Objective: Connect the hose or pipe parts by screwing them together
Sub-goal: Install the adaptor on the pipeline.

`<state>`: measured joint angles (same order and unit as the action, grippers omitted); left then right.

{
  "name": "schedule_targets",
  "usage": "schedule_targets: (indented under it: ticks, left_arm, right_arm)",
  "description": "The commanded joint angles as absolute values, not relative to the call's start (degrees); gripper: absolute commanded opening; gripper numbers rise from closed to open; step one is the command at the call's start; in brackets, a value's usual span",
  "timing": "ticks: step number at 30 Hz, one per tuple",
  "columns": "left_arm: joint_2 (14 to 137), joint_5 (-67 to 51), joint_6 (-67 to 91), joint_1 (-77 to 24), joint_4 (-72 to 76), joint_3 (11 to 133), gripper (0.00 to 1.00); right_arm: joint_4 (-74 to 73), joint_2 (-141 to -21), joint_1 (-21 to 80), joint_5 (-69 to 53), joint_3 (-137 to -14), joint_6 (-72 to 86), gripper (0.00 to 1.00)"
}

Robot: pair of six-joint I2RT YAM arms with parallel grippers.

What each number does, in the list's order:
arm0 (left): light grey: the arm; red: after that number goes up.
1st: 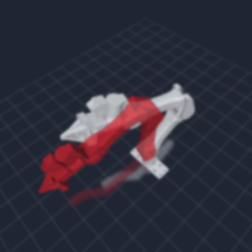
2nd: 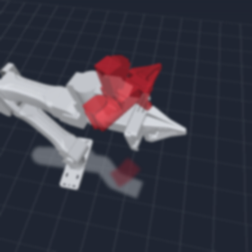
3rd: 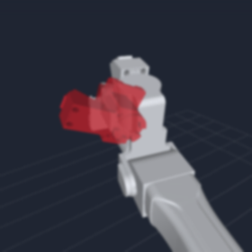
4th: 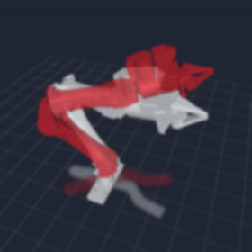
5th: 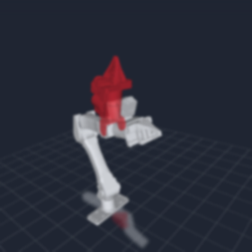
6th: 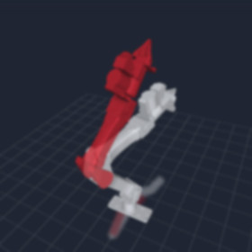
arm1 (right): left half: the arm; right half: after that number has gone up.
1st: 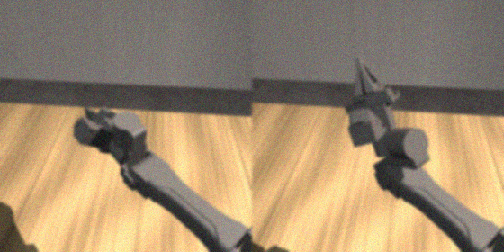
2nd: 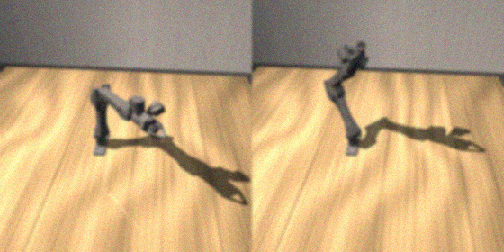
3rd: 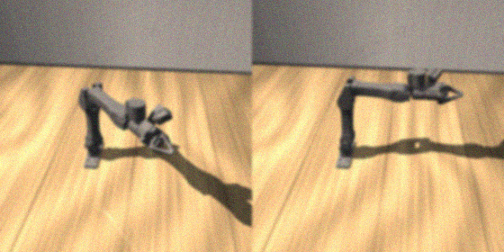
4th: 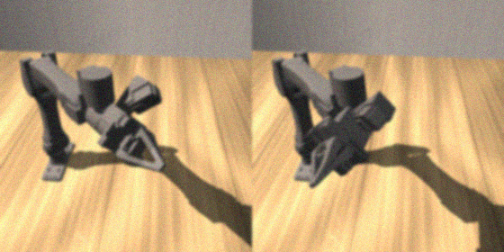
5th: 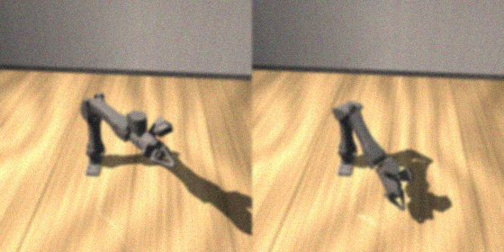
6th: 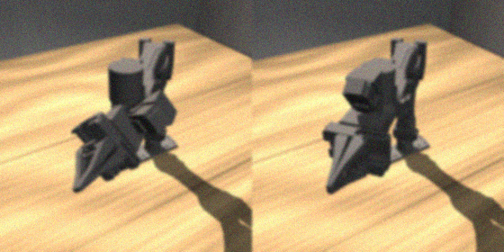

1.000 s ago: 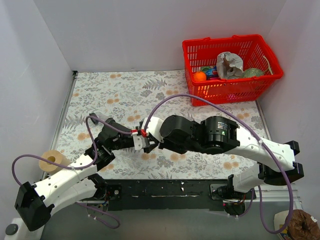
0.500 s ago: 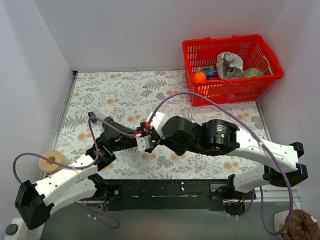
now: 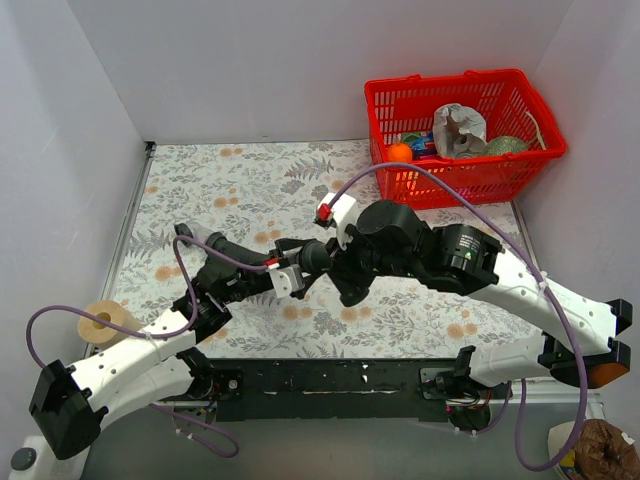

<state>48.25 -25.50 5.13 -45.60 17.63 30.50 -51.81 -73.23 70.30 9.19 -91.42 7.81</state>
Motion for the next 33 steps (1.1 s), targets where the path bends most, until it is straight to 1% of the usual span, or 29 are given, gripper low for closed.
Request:
schedule_targets:
  ticks: [1,4,11,26,29,33]
  left_arm:
    - [44.8,-32.7,2.9,-47.5,34.5,32.2,0.0]
    - [44.8,-33.0,1.0,-47.5,35.2,31.9,0.0]
    - [46.1,-31.0,-3.2,-47.7,35.0,31.6,0.0]
    - [48.7,-28.3,-6.8,-47.8,35.7,31.8,0.0]
    - [49.0,-27.5,-7.4,-47.8,36.9,31.7,0.0]
    - [49.0,-27.2,-7.8,-47.8,37.6,31.8,0.0]
  right_arm:
    - [-46.4,-77.8,68.5,-2.0,-90.3,10.6,0.01]
    - [-47.8,-79.1,67.7,-2.8,-91.6,12.2,0.01]
    - [-51.1,-82.2,66.7,-0.3,-94.7,17.2,0.01]
    - [-49.7,-85.3,66.4,6.9,-94.8,27.9,0.01]
    - [-46.7,-84.7,65.6,6.2,-93.3,30.8,0.01]
    - [-42.3,-83.0,61.9,0.4,-90.2,34.4,0.01]
